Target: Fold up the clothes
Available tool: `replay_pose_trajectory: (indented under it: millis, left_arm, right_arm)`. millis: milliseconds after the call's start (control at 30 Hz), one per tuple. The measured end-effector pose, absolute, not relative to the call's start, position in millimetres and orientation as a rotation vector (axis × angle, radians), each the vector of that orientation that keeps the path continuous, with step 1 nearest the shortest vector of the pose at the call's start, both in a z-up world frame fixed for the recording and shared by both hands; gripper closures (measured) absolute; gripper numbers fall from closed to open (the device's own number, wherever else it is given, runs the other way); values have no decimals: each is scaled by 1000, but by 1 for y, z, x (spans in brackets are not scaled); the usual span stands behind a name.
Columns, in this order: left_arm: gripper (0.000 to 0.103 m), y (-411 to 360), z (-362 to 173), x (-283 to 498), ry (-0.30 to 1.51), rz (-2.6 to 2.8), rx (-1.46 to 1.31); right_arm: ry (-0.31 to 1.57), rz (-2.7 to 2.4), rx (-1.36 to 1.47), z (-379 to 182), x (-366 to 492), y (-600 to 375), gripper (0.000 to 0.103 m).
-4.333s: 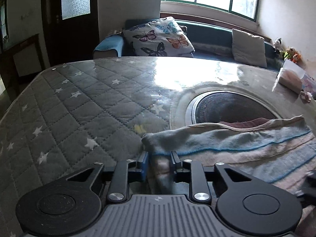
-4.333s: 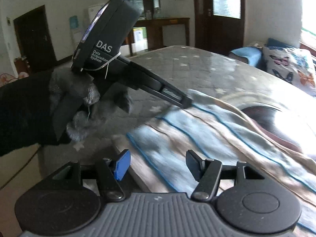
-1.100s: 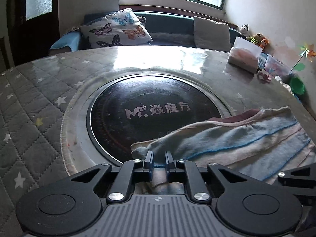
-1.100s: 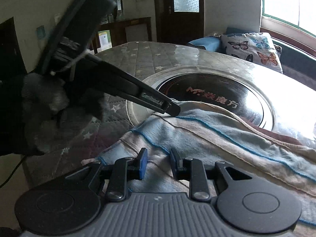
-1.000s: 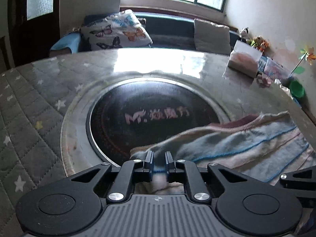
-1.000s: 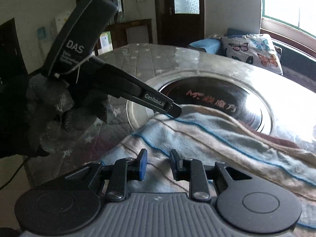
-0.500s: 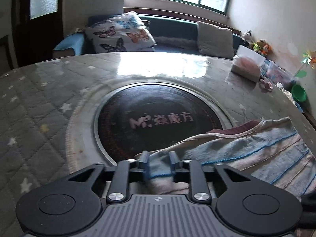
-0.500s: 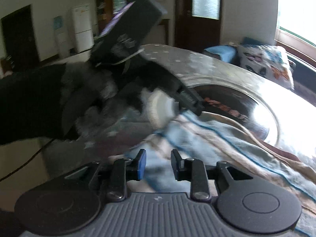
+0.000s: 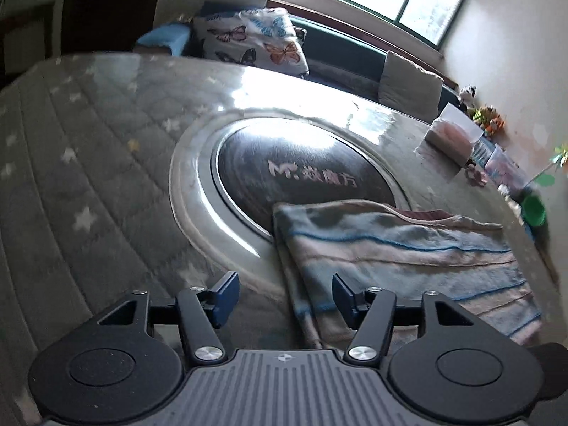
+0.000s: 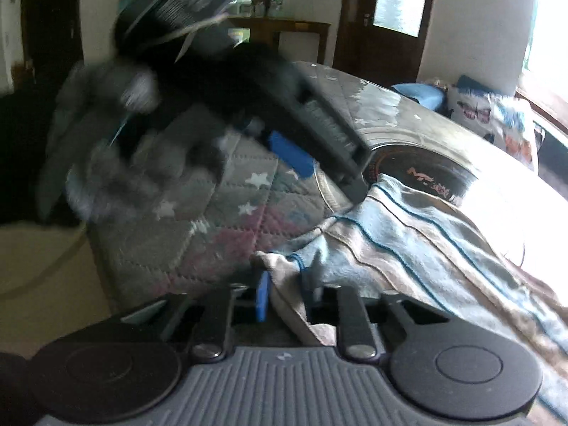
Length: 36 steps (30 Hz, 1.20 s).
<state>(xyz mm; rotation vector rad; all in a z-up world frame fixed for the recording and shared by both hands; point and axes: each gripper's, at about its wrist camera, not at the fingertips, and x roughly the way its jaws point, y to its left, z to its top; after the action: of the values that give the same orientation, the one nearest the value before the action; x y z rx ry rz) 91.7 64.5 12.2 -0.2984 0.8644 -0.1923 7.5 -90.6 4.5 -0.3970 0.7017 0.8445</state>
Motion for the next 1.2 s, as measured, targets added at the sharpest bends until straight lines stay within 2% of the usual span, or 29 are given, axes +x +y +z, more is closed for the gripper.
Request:
replay_pose_trajectory:
  millis: [267, 500, 567, 600, 667, 700, 767, 867, 1200]
  left_arm:
    - [34, 57, 8, 93, 924, -209, -479]
    - [35, 51, 2, 96, 960, -218, -613]
    - [53, 51, 0, 98, 961, -226, -636]
    - [58, 50, -1, 100, 966, -229, -649]
    - [82, 48, -4, 104, 975, -232, -669]
    - [86, 47, -5, 106, 976, -234, -671]
    - [90, 44, -5, 107, 973, -234, -661]
    - [91, 43, -3, 107, 964, -233, -645]
    - [91, 41, 7, 103, 926, -253, -613]
  right_arm:
    - [689, 842, -203, 38, 17, -123, 96]
    - [670, 848, -156, 47, 14, -135, 96]
    - [668, 855, -147, 48, 15, -138, 96]
    - [668, 859, -144, 48, 14, -139, 97]
    - [666, 867, -138, 49, 14, -141, 97]
    - [664, 869, -135, 49, 15, -142, 96]
    - [669, 872, -128, 48, 17, -145, 96]
    - [680, 872, -111, 49, 22, -159, 89]
    - [714, 538, -114, 30, 78, -232, 89]
